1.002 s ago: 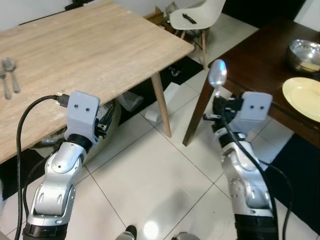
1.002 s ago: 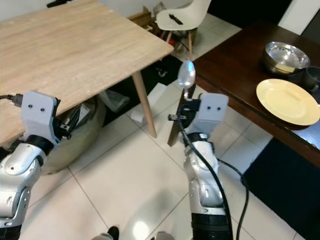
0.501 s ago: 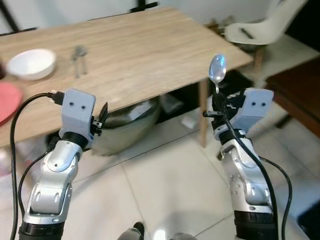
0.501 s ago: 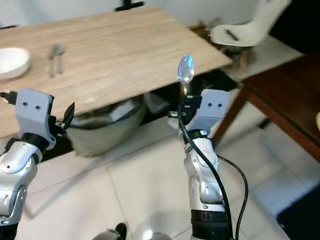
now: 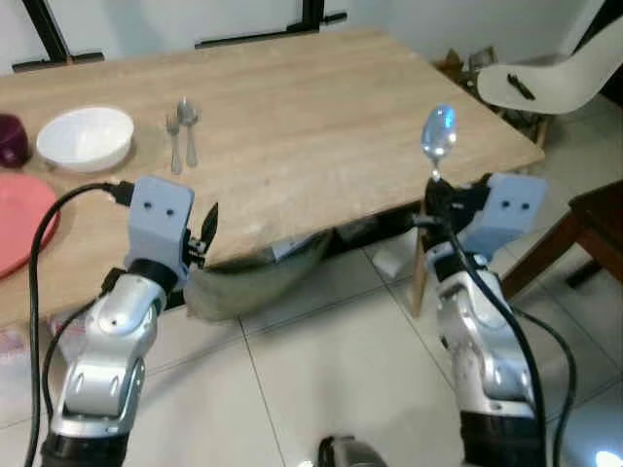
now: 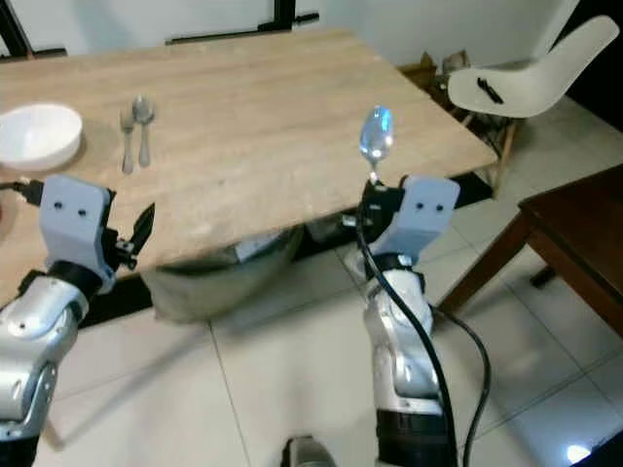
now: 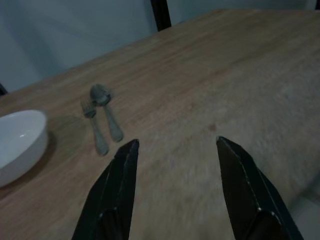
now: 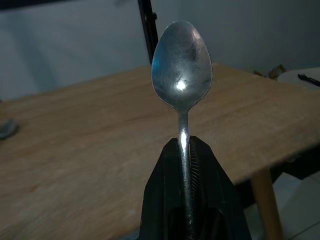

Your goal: Setting the table

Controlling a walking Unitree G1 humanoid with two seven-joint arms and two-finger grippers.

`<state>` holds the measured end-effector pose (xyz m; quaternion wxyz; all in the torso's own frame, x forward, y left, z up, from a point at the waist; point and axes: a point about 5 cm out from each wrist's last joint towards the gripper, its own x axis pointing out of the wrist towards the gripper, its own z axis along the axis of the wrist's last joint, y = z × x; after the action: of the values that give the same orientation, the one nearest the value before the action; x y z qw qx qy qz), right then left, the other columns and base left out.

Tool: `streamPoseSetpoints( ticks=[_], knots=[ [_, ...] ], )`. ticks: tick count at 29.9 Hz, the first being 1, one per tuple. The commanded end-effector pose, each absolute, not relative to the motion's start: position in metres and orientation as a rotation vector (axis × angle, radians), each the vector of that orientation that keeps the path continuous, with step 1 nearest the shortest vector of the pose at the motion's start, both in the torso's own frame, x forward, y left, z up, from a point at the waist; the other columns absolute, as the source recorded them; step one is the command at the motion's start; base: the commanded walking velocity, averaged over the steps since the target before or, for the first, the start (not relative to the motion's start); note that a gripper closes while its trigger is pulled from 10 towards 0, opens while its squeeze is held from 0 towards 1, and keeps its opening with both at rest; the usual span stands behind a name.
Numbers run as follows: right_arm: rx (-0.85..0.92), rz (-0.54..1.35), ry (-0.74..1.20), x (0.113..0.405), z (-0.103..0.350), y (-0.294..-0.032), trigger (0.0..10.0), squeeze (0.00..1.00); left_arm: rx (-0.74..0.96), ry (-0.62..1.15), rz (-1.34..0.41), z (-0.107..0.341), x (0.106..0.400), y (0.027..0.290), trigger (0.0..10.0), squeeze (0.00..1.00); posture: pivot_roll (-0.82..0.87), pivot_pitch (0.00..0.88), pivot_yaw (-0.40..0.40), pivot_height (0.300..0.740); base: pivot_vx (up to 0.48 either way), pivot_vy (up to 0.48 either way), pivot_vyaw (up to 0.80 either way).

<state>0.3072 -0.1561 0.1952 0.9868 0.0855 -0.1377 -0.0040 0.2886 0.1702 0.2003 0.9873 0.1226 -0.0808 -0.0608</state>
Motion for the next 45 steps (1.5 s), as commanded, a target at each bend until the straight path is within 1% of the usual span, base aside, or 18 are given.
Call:
streamPoseSetpoints(
  ticks=[1, 9, 21, 25, 31, 34, 35, 38, 39, 40, 43, 45],
  knots=[
    [0.17, -0.011, -0.272, 0.307, 0.194, -0.155, 10.0, 0.0, 0.258, -0.14, -0.11, 0.194, 0.287, 0.175, 10.0, 0.0, -0.04, 0.048, 0.031, 0.74, 0.48, 0.0, 0.0],
    [0.172, -0.029, -0.263, 0.307, 0.193, -0.157, 10.0, 0.0, 0.259, -0.14, -0.12, 0.194, 0.287, 0.174, 10.0, 0.0, -0.04, 0.05, 0.031, 0.74, 0.48, 0.0, -0.69],
    [0.158, -0.032, -0.256, 0.308, 0.191, -0.157, 10.0, 0.0, 0.26, -0.142, -0.126, 0.194, 0.287, 0.173, 10.0, 0.0, -0.03, 0.044, 0.032, 0.74, 0.48, 0.0, 0.0],
    [0.162, -0.002, -0.256, 0.309, 0.191, -0.153, 10.0, 0.0, 0.261, -0.145, -0.124, 0.195, 0.287, 0.173, 10.0, 0.0, -0.03, 0.043, 0.032, 0.74, 0.48, 0.0, 0.0],
    [0.138, 0.086, -0.249, 0.31, 0.192, -0.144, 10.0, 0.0, 0.253, -0.135, -0.135, 0.194, 0.287, 0.171, 10.0, 0.0, -0.03, 0.039, 0.031, 0.74, 0.322, 0.0, 0.0],
    [0.095, 0.153, -0.236, 0.311, 0.193, -0.139, 10.0, 0.0, 0.254, -0.123, -0.225, 0.193, 0.283, 0.164, 10.0, 0.0, -0.03, 0.038, 0.03, 0.74, 0.0, 0.0, 0.0],
    [0.095, 0.153, -0.236, 0.311, 0.193, -0.139, 10.0, 0.0, 0.254, -0.123, -0.225, 0.193, 0.283, 0.164, 10.0, 0.0, -0.03, 0.038, 0.03, 0.74, 0.0, 0.0, 0.0],
    [0.058, 0.205, -0.205, 0.315, 0.191, -0.135, 10.0, 0.0, 0.219, -0.109, -0.332, 0.194, 0.278, 0.158, 10.0, 0.0, -0.03, 0.038, 0.03, 0.74, 0.0, 0.0, 0.0],
    [0.058, 0.205, -0.205, 0.315, 0.191, -0.135, 10.0, 0.0, 0.219, -0.109, -0.332, 0.194, 0.278, 0.158, 10.0, 0.0, -0.03, 0.038, 0.03, 0.74, 0.0, 0.0, 0.0],
    [0.024, 0.25, -0.168, 0.319, 0.188, -0.132, 10.0, 0.0, 0.203, -0.098, -0.375, 0.194, 0.277, 0.157, 10.0, 0.0, -0.03, 0.034, 0.03, 0.74, 0.0, 0.0, 0.0],
    [0.0, 0.304, -0.152, 0.325, 0.188, -0.127, 10.0, 0.0, 0.209, -0.096, -0.392, 0.195, 0.275, 0.159, 10.0, 0.0, -0.03, 0.037, 0.029, 0.74, 0.0, 0.0, 0.0],
    [-0.033, 0.414, -0.126, 0.33, 0.187, -0.117, 10.0, 0.0, 0.207, -0.088, -0.415, 0.196, 0.273, 0.162, 10.0, 0.0, -0.03, 0.039, 0.028, 0.74, 0.0, 0.0, 0.0]
  ],
)
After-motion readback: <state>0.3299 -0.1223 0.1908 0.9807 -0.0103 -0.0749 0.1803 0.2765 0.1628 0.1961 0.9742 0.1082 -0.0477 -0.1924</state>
